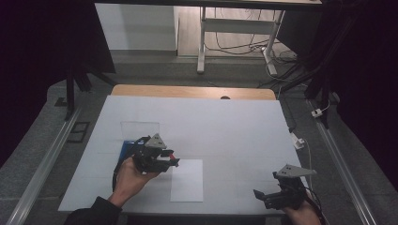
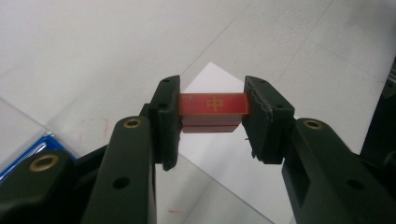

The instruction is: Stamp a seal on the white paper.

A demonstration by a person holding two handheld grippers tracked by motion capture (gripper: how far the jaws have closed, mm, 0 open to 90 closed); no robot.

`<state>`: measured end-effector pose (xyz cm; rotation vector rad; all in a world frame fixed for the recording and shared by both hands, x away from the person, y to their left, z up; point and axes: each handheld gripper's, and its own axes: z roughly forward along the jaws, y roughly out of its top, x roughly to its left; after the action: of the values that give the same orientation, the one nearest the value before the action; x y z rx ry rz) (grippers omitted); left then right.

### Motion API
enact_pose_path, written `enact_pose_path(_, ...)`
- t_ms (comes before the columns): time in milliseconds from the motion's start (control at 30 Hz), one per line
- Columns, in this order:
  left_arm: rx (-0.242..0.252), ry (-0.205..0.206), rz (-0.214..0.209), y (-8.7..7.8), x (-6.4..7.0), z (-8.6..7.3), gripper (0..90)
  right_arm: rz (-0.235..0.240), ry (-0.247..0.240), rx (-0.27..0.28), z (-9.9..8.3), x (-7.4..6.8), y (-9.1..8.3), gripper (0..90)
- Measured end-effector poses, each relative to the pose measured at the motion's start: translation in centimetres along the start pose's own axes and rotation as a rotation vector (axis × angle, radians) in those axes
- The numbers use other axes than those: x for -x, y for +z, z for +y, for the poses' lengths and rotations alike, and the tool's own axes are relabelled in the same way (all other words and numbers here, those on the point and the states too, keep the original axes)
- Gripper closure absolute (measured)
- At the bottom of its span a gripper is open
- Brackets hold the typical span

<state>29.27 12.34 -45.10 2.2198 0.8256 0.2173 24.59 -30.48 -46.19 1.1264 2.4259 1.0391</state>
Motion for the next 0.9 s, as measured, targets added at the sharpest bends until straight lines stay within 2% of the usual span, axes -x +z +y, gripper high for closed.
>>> enact_pose_path(433,-0.023,0.027,-0.023,1.8,1.4,0.8,58.3,0.004,-0.012,0.000,0.0,-0.1,0.0,0.0)
enact_pose_path(700,-0.054,0.053,-0.020,3.2,2.2,0.9,58.4,-0.002,-0.014,-0.004,0.0,-0.1,0.0,0.0)
enact_pose_path(900,-0.074,0.056,-0.021,4.3,2.5,0.7,58.4,-0.004,-0.016,-0.008,0.0,-0.2,0.1,0.0)
